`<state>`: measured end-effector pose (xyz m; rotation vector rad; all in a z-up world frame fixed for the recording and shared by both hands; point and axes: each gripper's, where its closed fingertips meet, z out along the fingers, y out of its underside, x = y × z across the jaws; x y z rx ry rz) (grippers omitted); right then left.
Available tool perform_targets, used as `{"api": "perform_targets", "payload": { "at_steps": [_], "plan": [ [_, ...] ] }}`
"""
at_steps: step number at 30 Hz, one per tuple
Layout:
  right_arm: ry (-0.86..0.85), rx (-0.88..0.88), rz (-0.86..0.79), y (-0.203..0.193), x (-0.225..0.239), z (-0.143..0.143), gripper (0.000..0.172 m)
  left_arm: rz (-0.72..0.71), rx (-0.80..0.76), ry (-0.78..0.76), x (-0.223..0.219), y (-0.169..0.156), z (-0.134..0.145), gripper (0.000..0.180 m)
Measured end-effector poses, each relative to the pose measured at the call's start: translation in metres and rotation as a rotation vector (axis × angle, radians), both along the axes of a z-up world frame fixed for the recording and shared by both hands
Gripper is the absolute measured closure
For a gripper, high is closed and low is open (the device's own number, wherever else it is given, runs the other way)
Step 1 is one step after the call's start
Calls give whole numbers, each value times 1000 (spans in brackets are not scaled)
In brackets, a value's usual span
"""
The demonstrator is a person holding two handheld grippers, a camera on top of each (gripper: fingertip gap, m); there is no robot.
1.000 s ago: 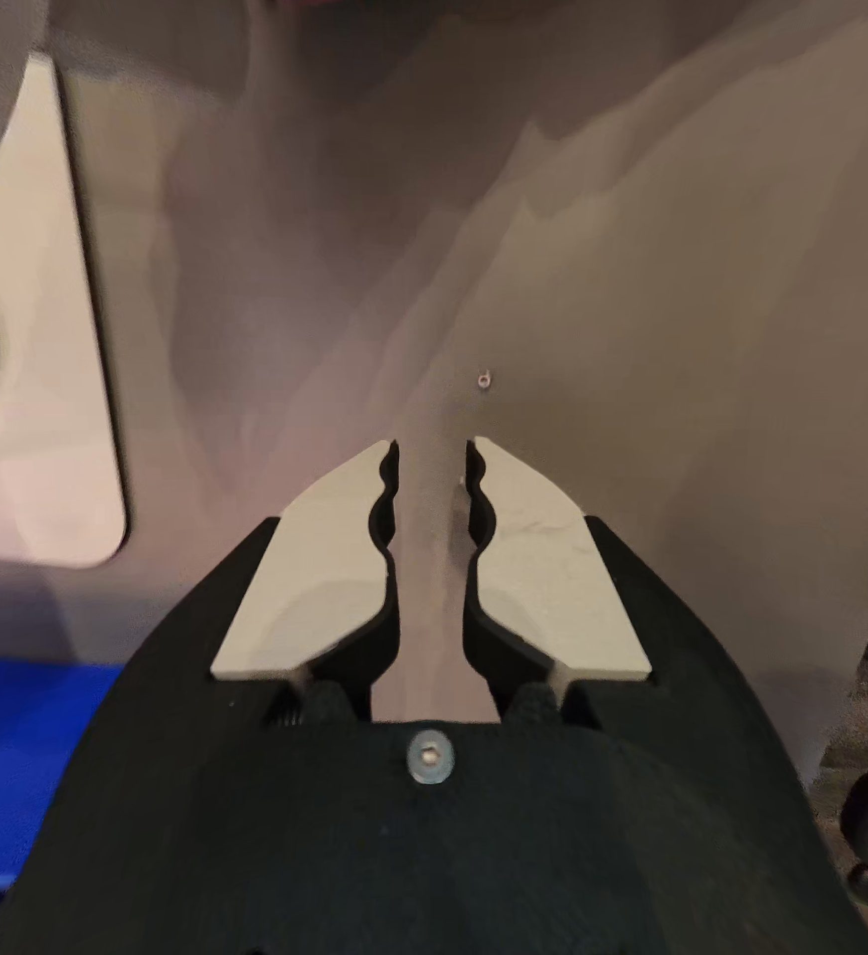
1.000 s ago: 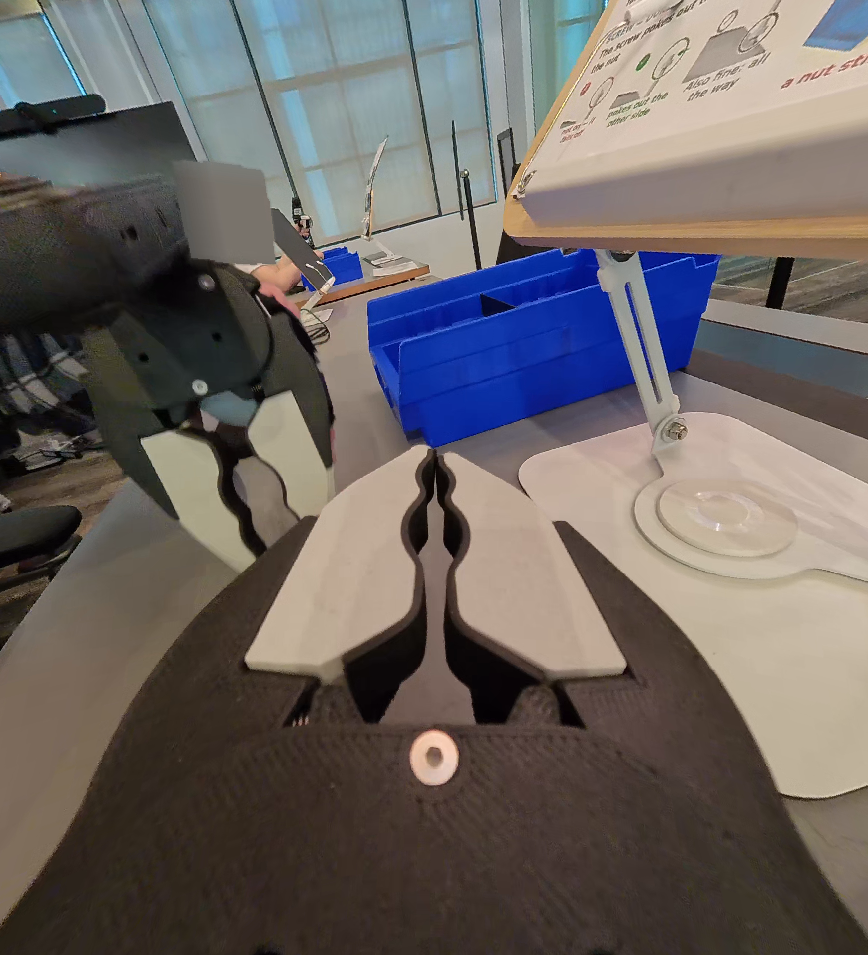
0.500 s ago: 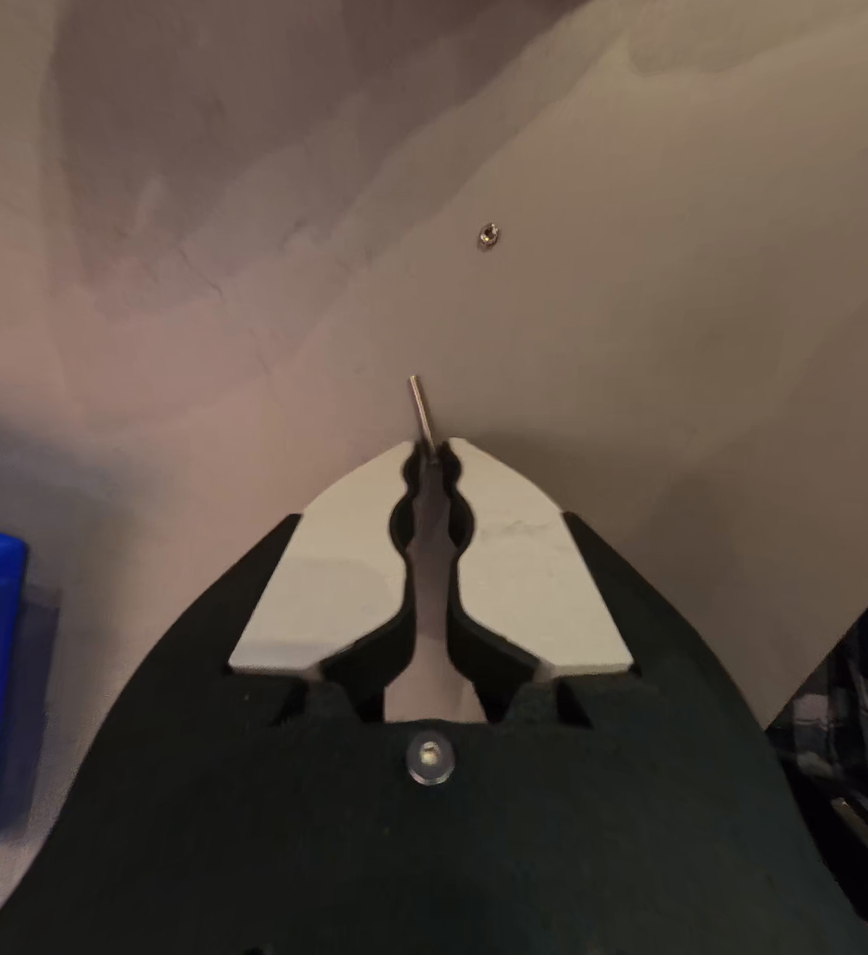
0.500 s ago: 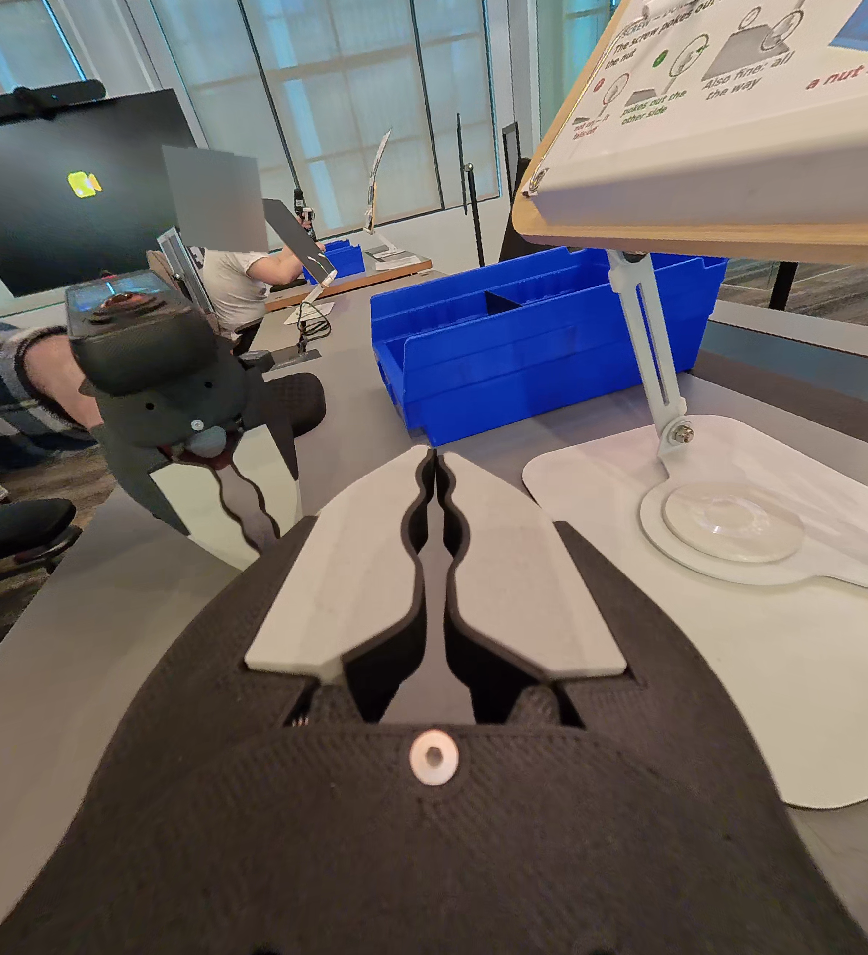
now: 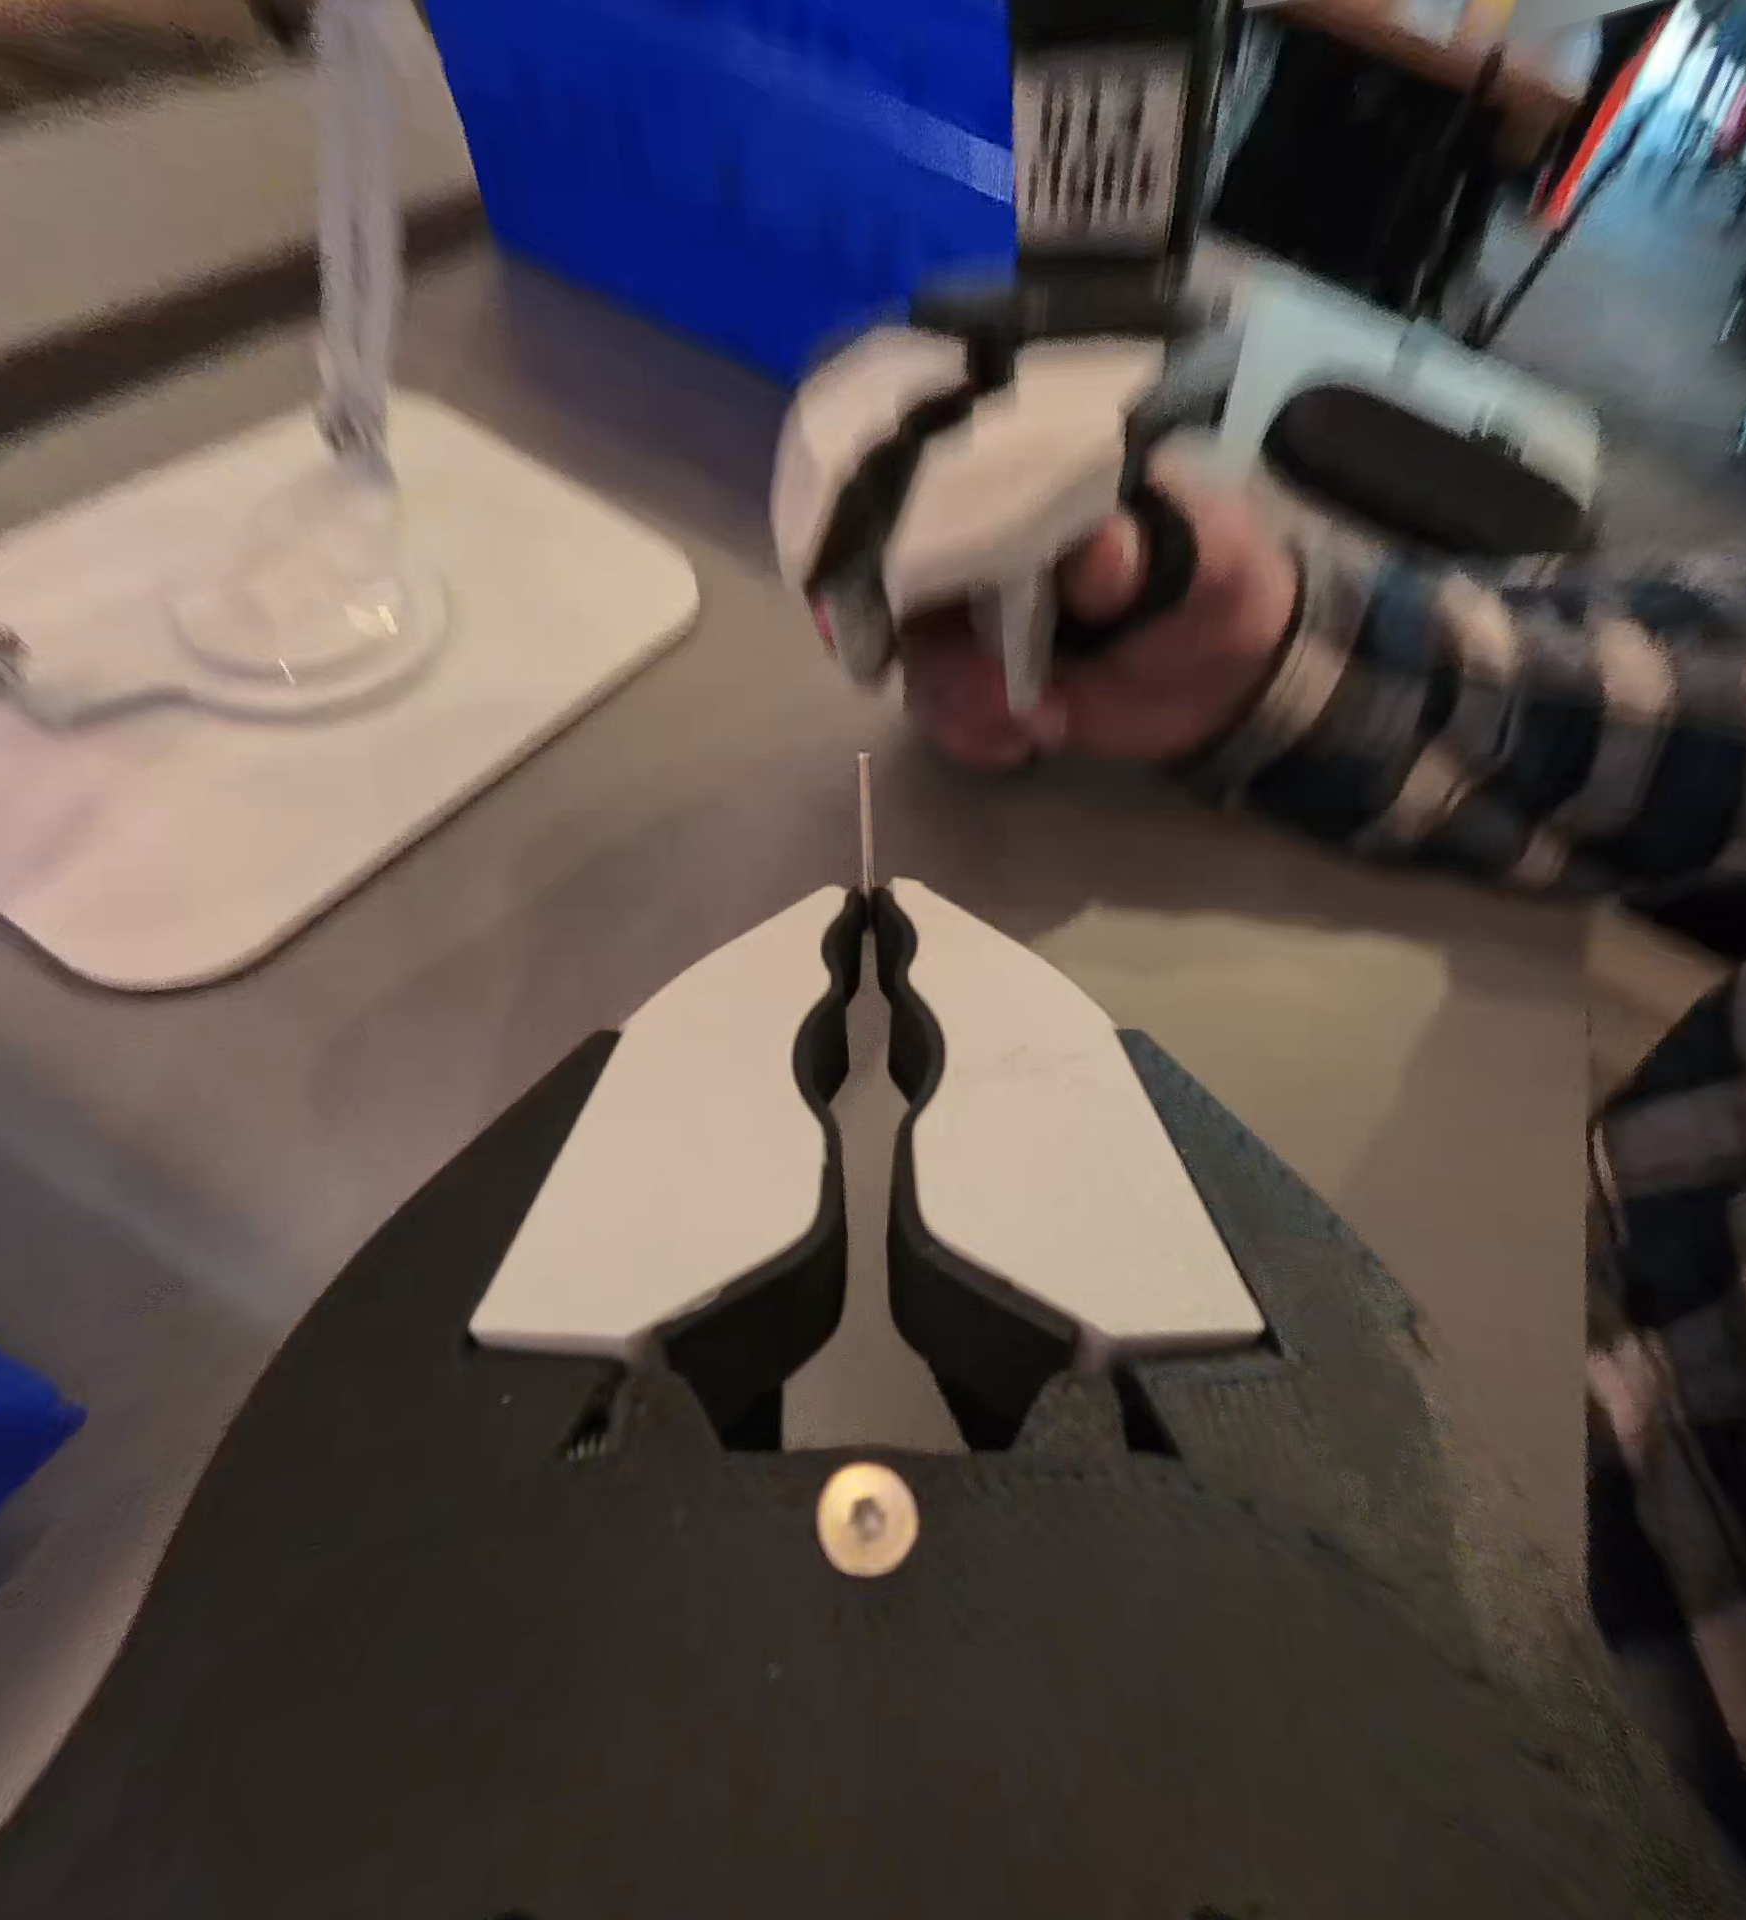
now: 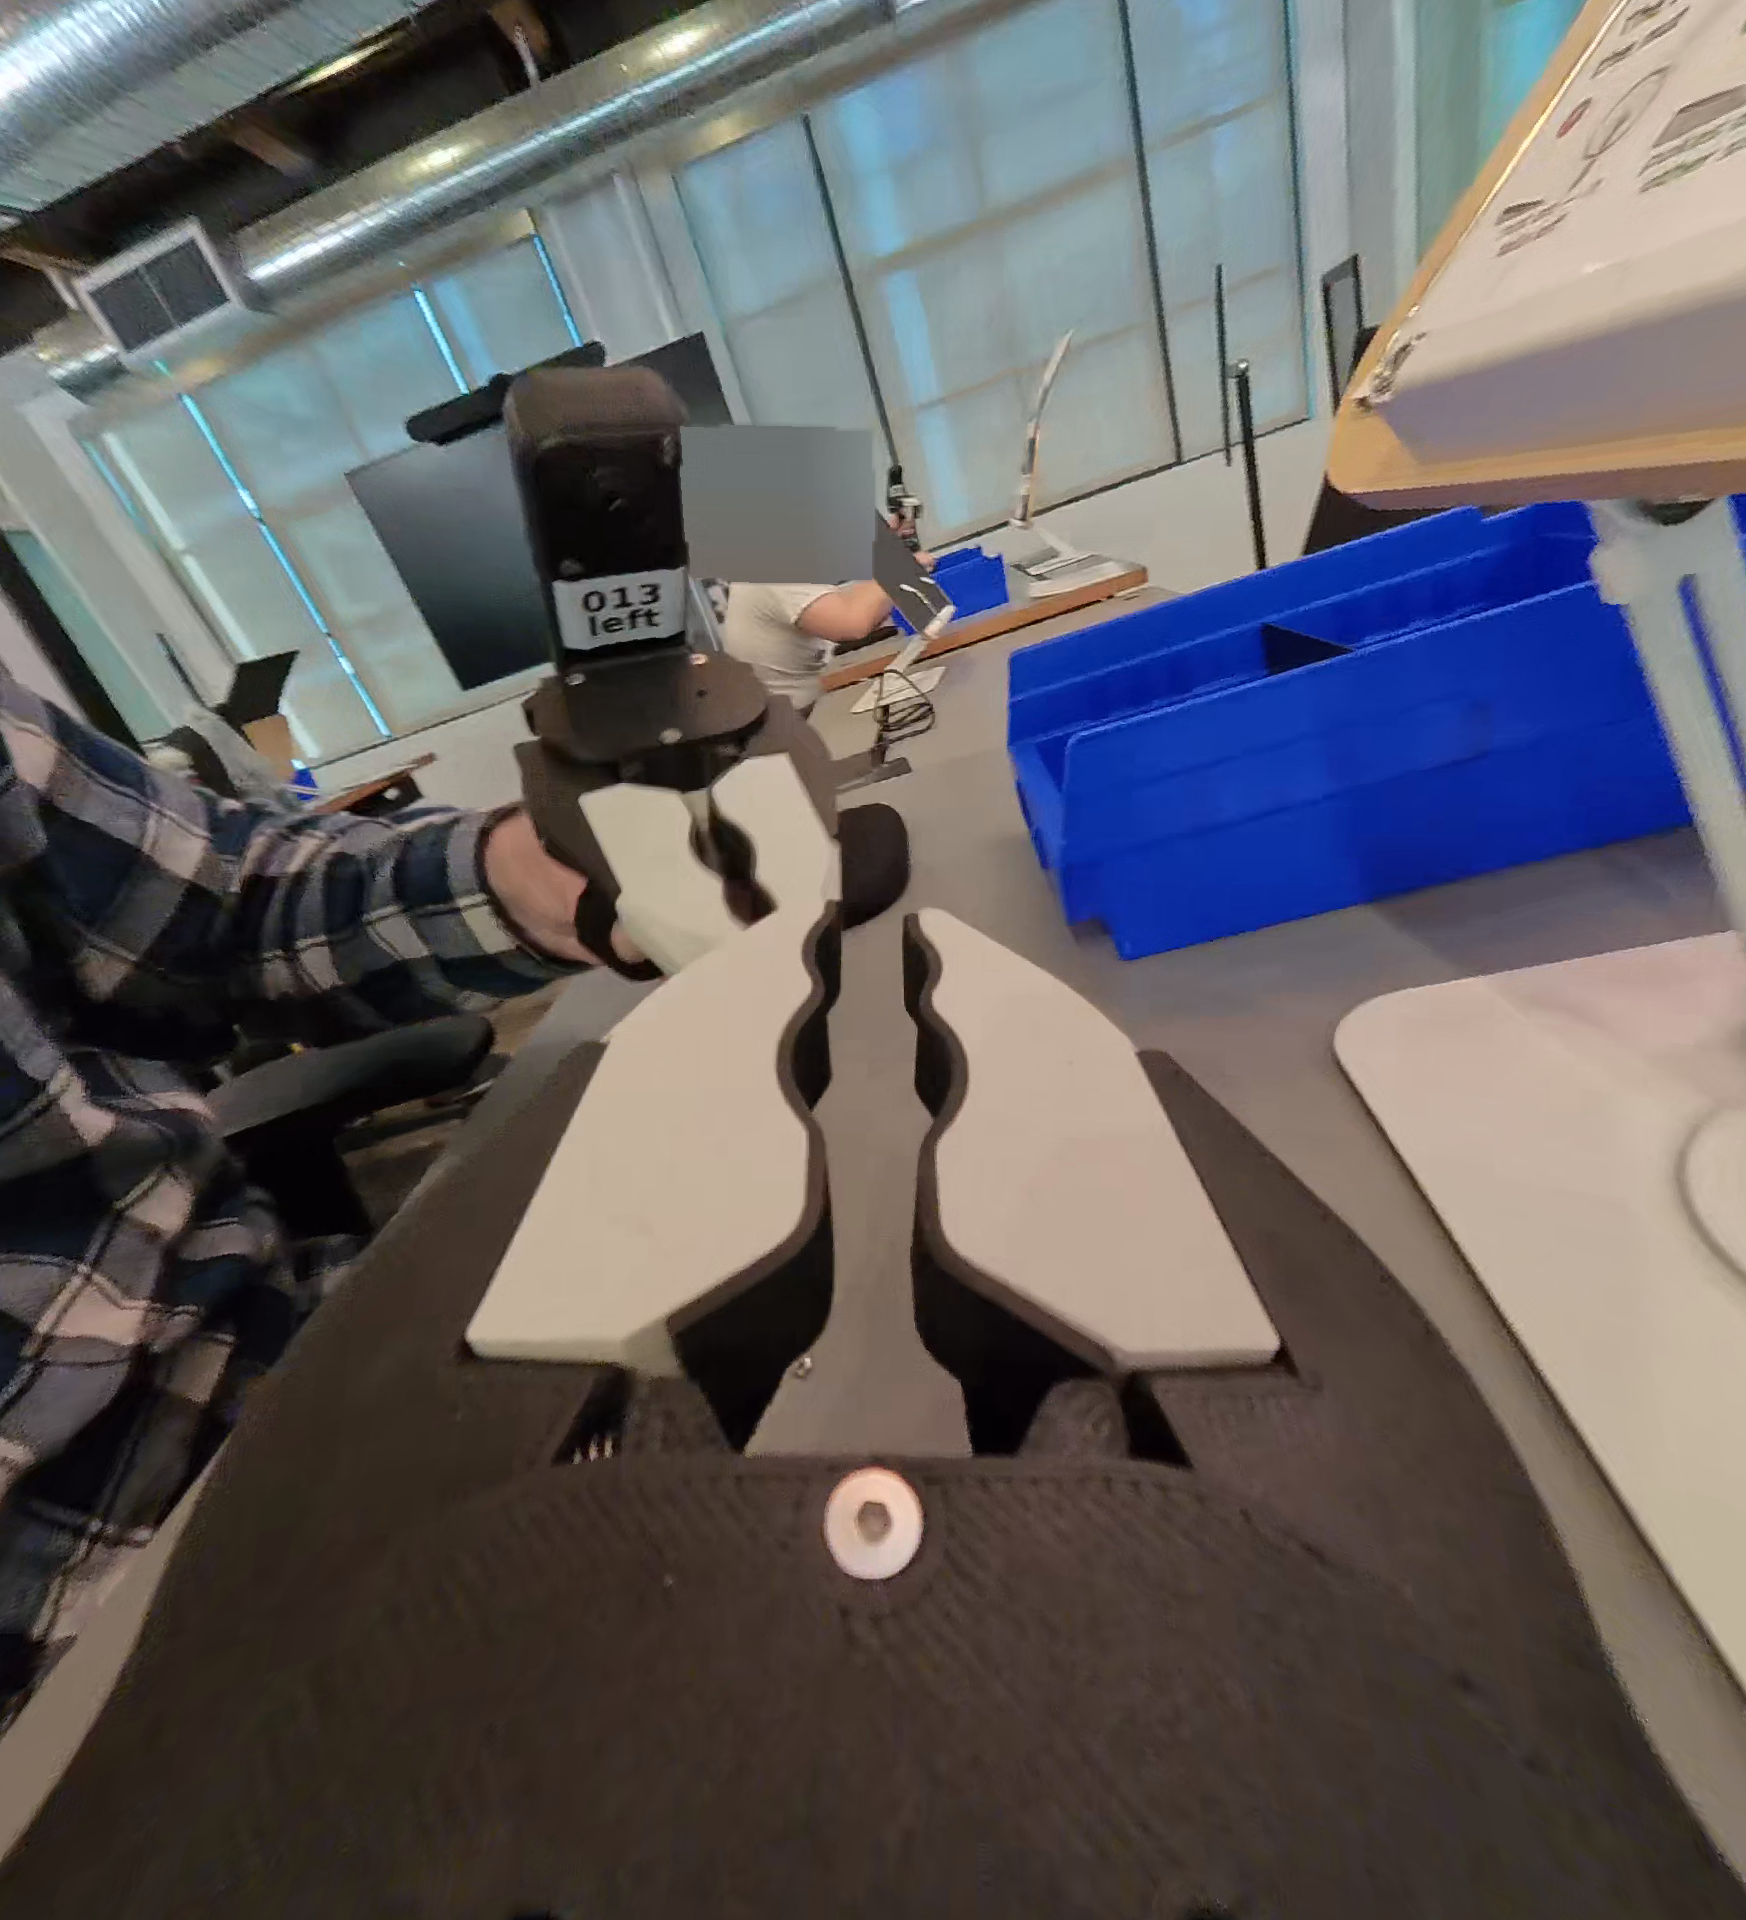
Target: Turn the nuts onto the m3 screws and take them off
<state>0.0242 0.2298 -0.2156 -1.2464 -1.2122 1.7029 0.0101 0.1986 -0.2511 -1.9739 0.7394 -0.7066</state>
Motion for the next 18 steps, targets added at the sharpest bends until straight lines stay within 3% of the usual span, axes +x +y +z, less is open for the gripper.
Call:
{"api": "perform_targets", "payload": {
  "at_steps": [2,6,9,15,18],
  "plan": [
    [15,-27,50,-7,-1,2,159,-15,72,-79,6,4,14,179],
    [86,-104,141,-16,3,14,158,-29,79,-137,18,9,18,179],
    [83,-107,152,-18,3,14,169,-45,107,-155,25,10,23,179],
    [67,-60,124,-17,5,18,169,-80,120,-229,31,9,27,178],
    [76,-28,122,-19,6,21,169,-69,126,-187,28,13,25,140]
  ]
}}
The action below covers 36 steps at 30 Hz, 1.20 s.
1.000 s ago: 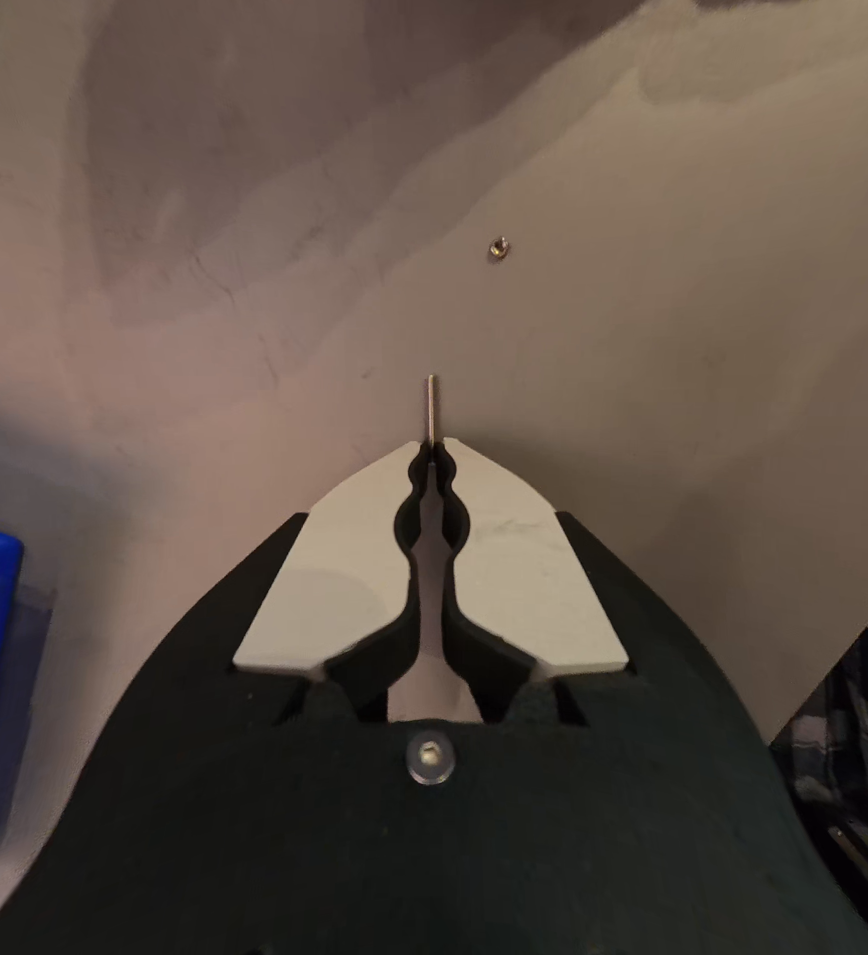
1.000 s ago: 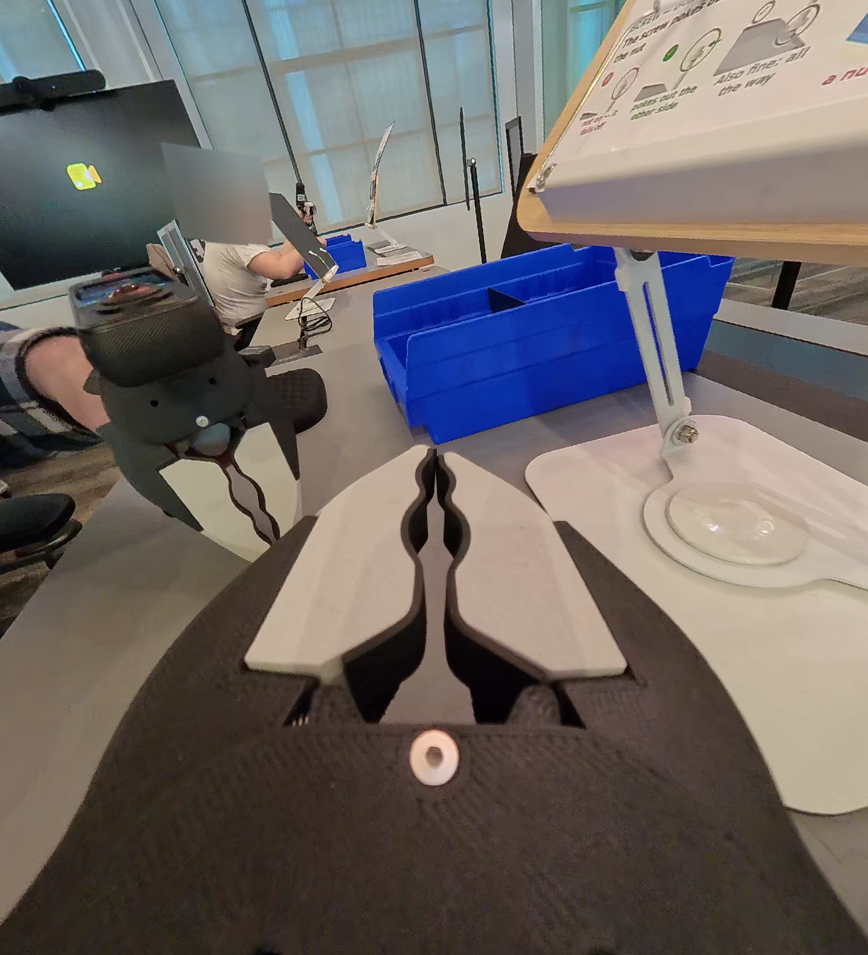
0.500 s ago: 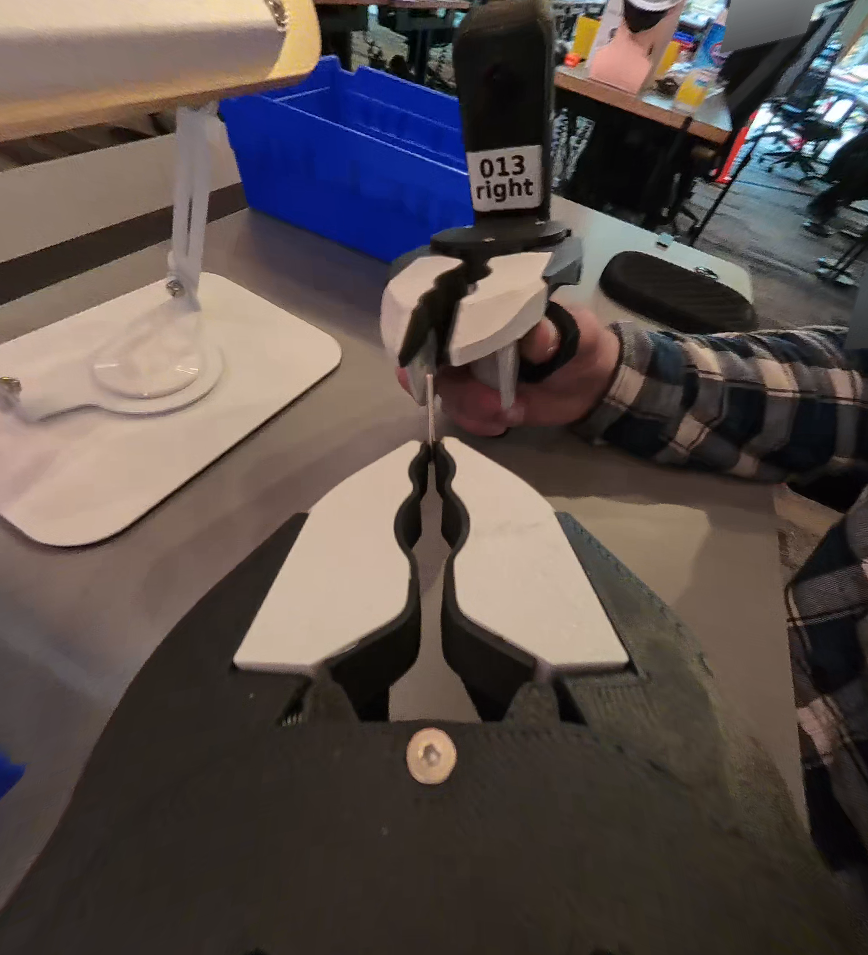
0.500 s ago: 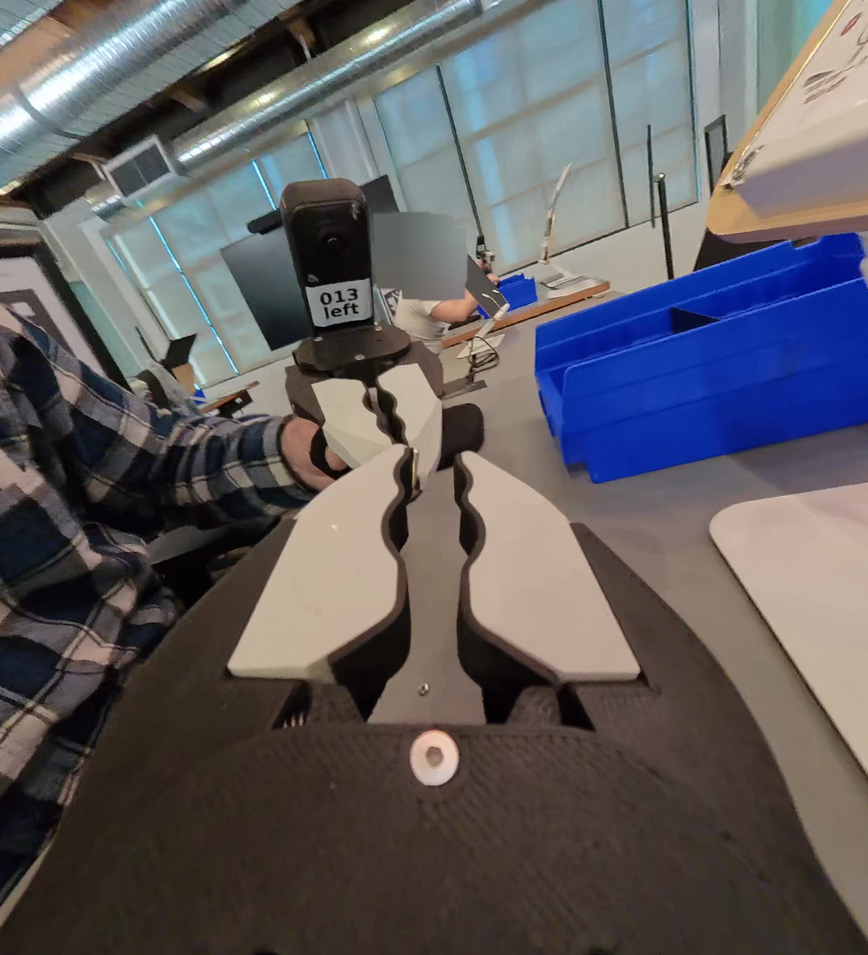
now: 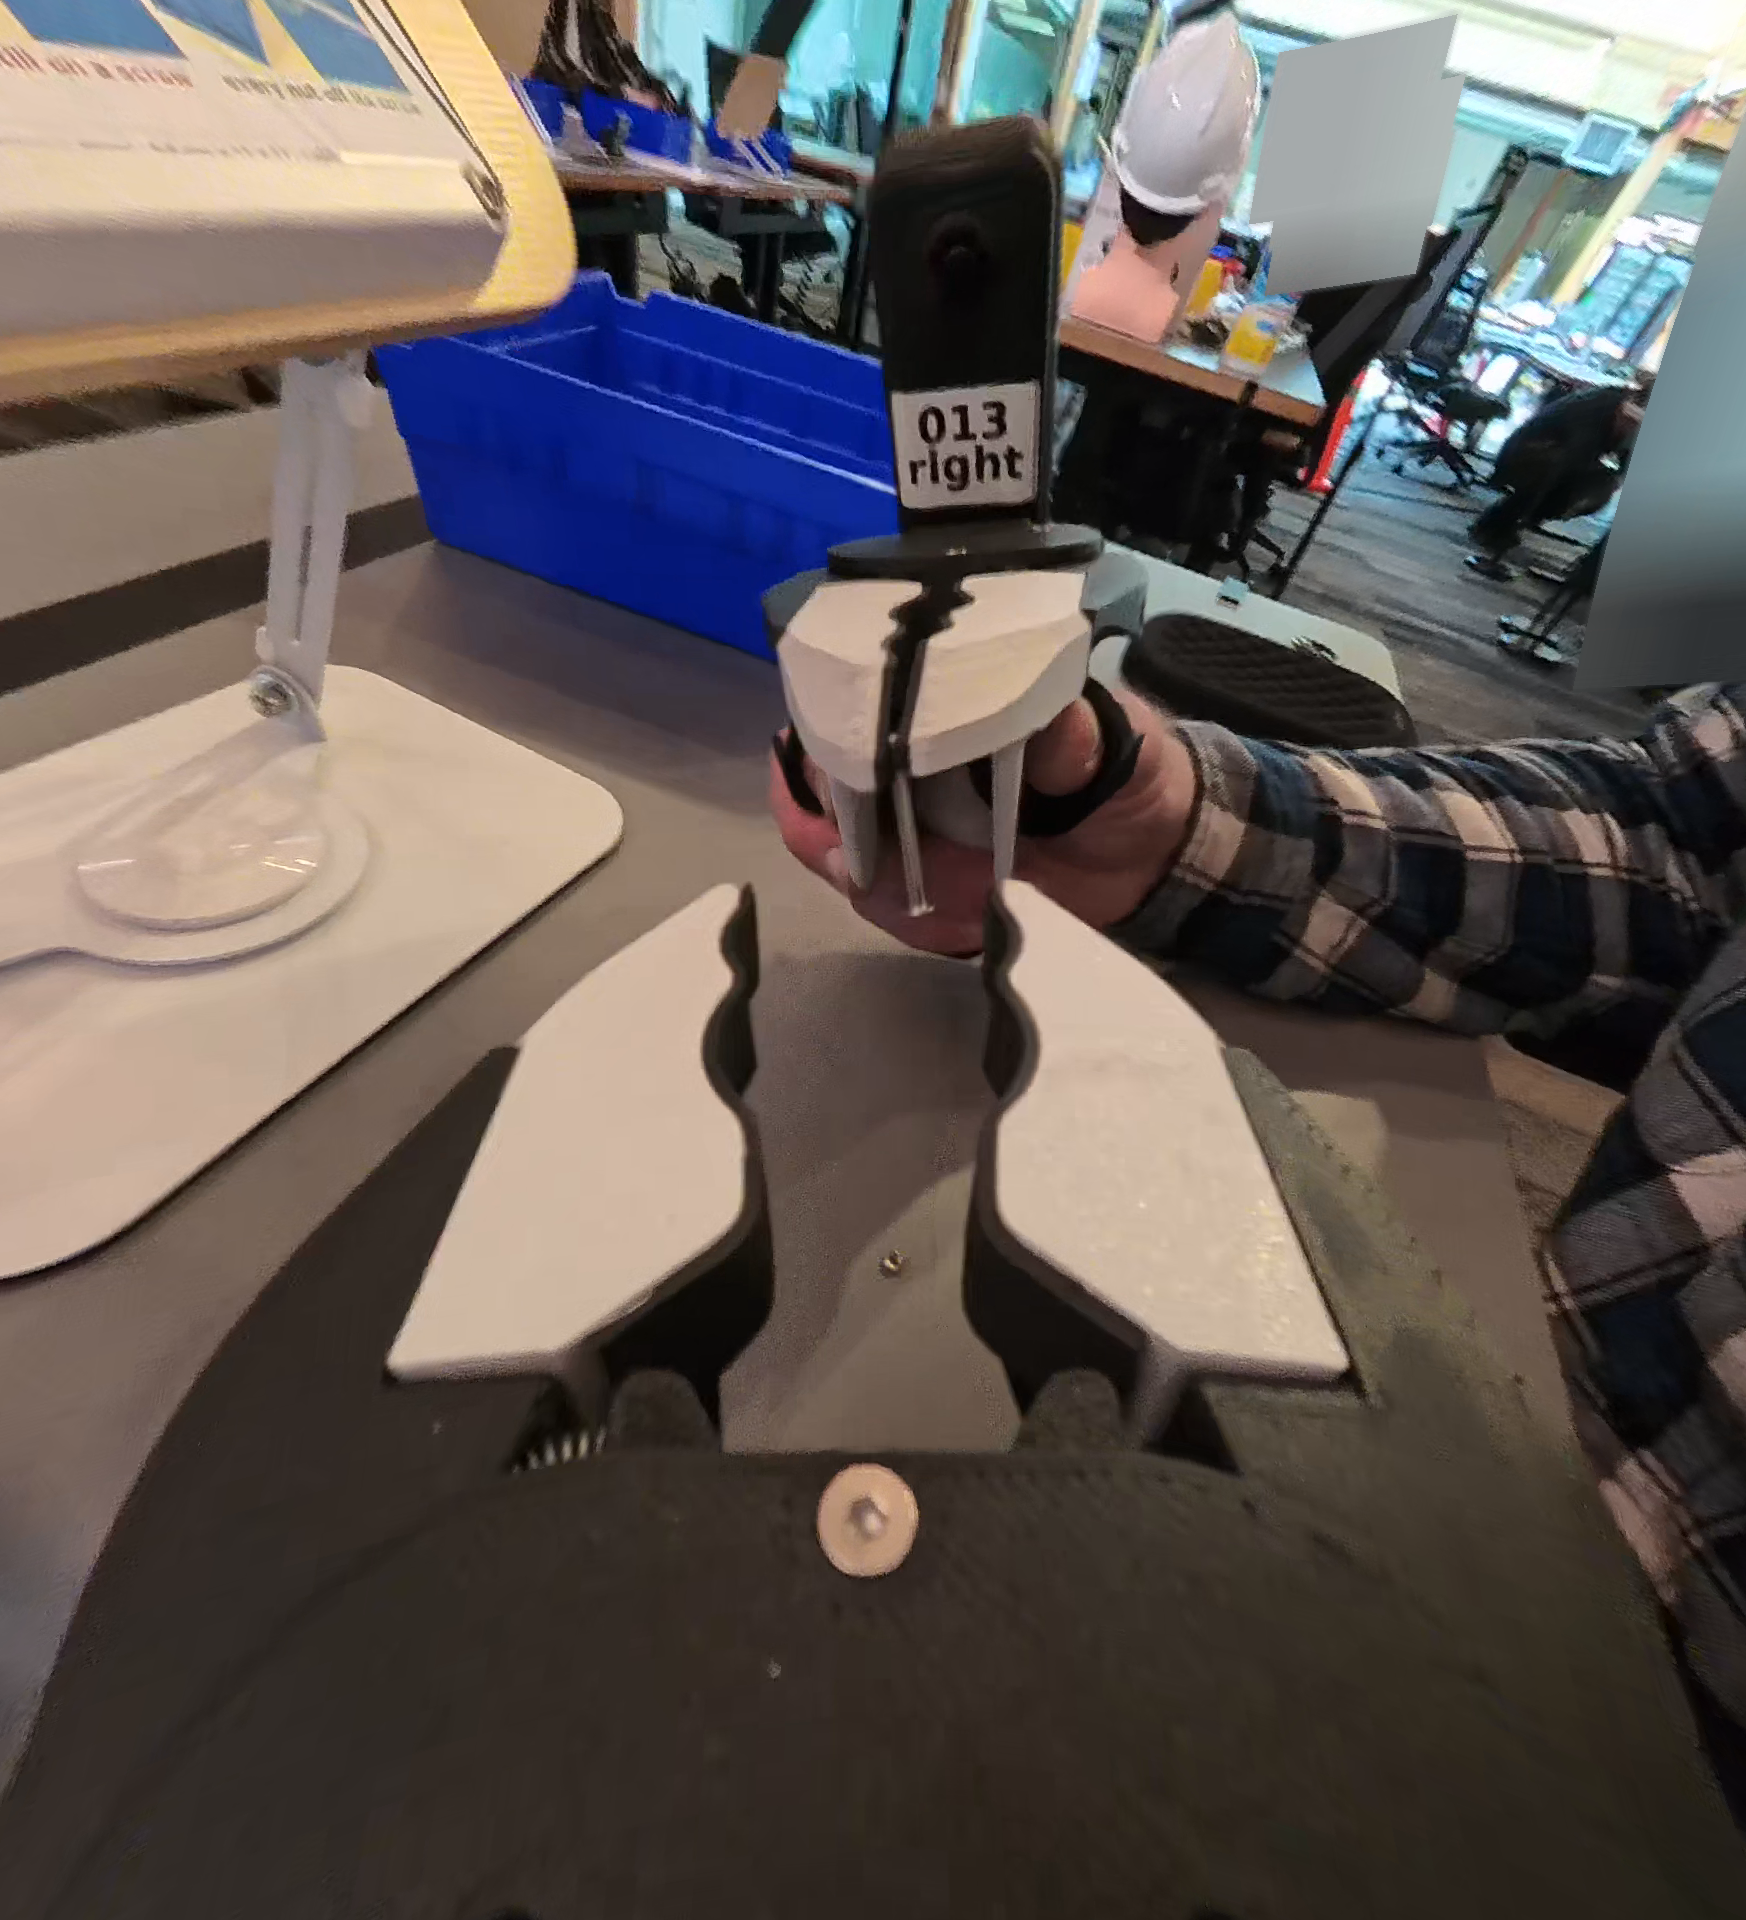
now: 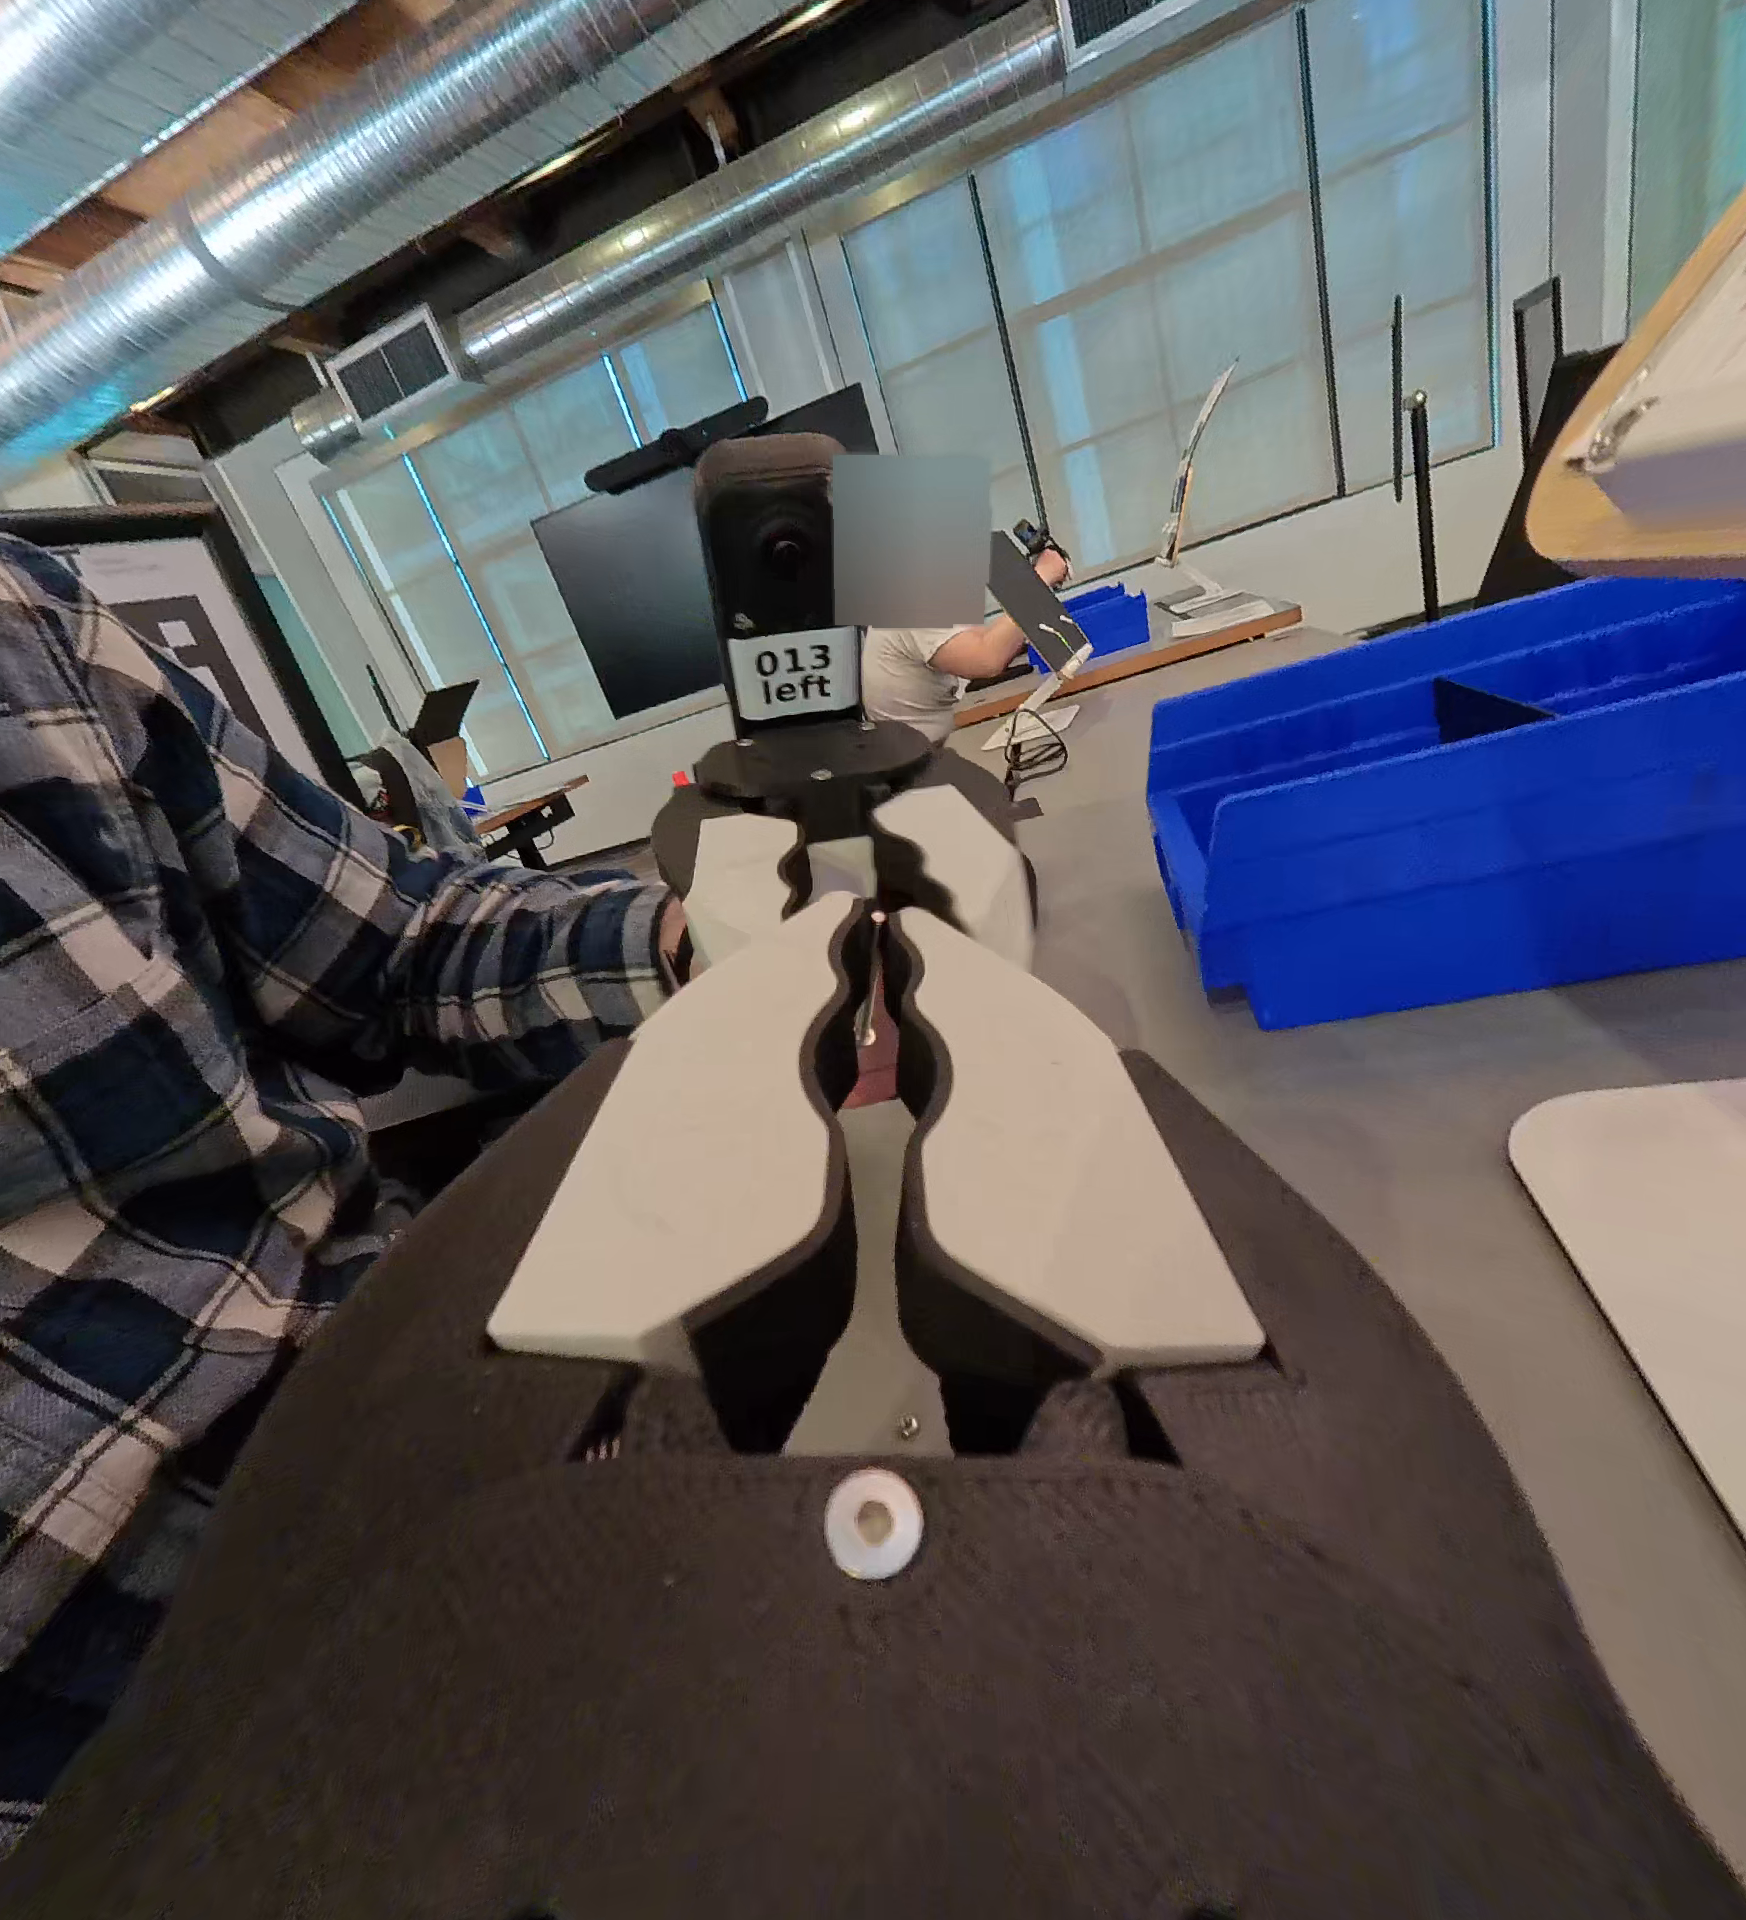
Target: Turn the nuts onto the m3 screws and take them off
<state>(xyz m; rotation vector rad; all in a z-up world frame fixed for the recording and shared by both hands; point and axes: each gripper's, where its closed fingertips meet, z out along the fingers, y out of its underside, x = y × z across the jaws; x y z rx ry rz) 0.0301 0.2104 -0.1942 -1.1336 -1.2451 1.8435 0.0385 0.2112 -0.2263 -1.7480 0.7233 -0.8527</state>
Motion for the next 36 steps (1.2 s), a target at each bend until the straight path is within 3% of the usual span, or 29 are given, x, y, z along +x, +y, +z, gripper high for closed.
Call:
{"api": "perform_targets", "payload": {
  "at_steps": [1,11,20,23,25,32,36],
  "plan": [
    [1,3,6,-1,0,1,169,-20,-19,9,2,-1,-2,136],
    [-73,94,12,-4,-1,-10,169,-76,-5,30,9,-3,-2,178],
    [-27,97,-10,-3,-1,-4,168,-60,18,6,6,0,3,179],
    [10,59,-29,6,4,2,149,-34,59,-3,-1,5,7,179],
    [21,61,-42,11,8,5,149,-16,80,-10,-5,10,10,179],
    [-92,145,-58,18,16,-22,161,10,193,-80,-14,40,28,179],
    [-169,198,-65,17,20,-40,163,10,233,-64,-15,56,22,179]
  ]
}}
